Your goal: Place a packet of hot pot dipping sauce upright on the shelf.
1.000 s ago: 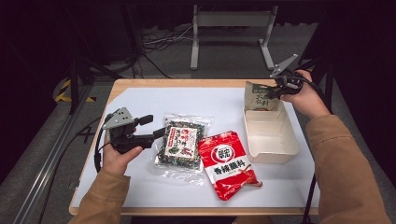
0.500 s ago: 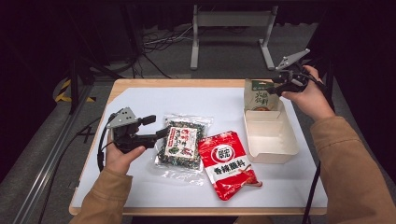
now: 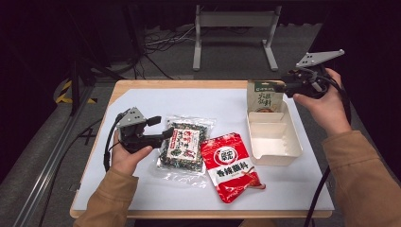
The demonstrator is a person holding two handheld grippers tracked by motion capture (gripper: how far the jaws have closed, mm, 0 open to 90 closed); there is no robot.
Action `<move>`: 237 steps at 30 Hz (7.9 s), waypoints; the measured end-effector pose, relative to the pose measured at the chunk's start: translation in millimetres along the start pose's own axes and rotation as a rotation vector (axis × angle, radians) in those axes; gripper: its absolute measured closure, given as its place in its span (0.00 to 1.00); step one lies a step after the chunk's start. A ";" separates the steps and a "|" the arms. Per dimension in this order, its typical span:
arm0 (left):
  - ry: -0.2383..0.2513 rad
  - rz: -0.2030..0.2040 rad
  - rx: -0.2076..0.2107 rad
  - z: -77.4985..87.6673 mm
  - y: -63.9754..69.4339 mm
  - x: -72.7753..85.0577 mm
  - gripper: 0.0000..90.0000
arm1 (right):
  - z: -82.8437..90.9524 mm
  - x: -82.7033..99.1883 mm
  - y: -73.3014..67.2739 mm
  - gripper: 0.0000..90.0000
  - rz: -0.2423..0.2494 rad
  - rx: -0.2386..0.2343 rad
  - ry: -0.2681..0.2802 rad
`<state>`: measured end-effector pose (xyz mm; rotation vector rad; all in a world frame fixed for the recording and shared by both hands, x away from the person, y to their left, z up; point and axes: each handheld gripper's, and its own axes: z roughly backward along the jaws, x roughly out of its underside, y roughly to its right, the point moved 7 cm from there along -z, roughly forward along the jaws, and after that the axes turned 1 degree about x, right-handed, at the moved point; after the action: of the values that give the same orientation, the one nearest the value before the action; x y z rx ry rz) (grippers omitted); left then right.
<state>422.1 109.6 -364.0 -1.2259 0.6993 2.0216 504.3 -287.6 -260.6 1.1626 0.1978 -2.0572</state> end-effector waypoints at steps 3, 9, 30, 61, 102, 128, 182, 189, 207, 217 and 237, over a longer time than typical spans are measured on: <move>-0.001 0.001 0.003 -2.4 1.7 -0.6 0.36 | 8.5 -1.6 -8.7 0.55 -0.019 -0.030 0.021; -0.007 -0.026 -0.019 -7.6 7.6 -3.5 0.35 | 29.7 2.7 -33.1 0.51 -0.034 -0.044 0.088; -0.052 -0.066 -0.021 -27.5 25.2 -0.9 0.31 | 46.2 46.8 -99.8 0.43 -0.150 -0.139 0.207; -0.290 0.074 0.123 -110.7 43.8 39.2 0.27 | 24.2 74.4 -118.8 0.40 -0.154 -0.154 0.193; -0.398 0.012 0.252 -149.4 65.1 62.0 0.45 | 22.1 76.5 -117.4 0.39 -0.140 -0.138 0.192; -0.440 -0.050 0.113 -162.4 65.6 63.3 1.00 | 19.6 77.1 -118.8 0.40 -0.139 -0.144 0.189; -0.041 -0.218 0.276 -54.5 146.7 -41.6 1.00 | 31.8 120.4 -144.2 0.38 -0.097 -0.343 0.124; -0.038 -0.222 0.279 -53.0 147.5 -41.5 1.00 | 21.1 130.2 -151.2 0.39 -0.110 -0.369 0.108; -0.040 -0.219 0.290 -53.8 148.2 -41.0 1.00 | 1.1 132.8 -175.4 0.61 -0.072 -0.479 0.039; -0.046 -0.213 0.290 -55.7 146.6 -38.7 1.00 | -9.8 129.0 -187.5 0.75 -0.062 -0.520 0.072; -0.053 -0.200 0.286 -55.8 143.7 -36.9 1.00 | -14.5 131.3 -197.0 1.00 -0.043 -0.532 0.014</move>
<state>355.4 -32.0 -339.1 -1.0283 0.7772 1.7163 341.2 -211.9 -415.3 0.8434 0.7326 -1.8670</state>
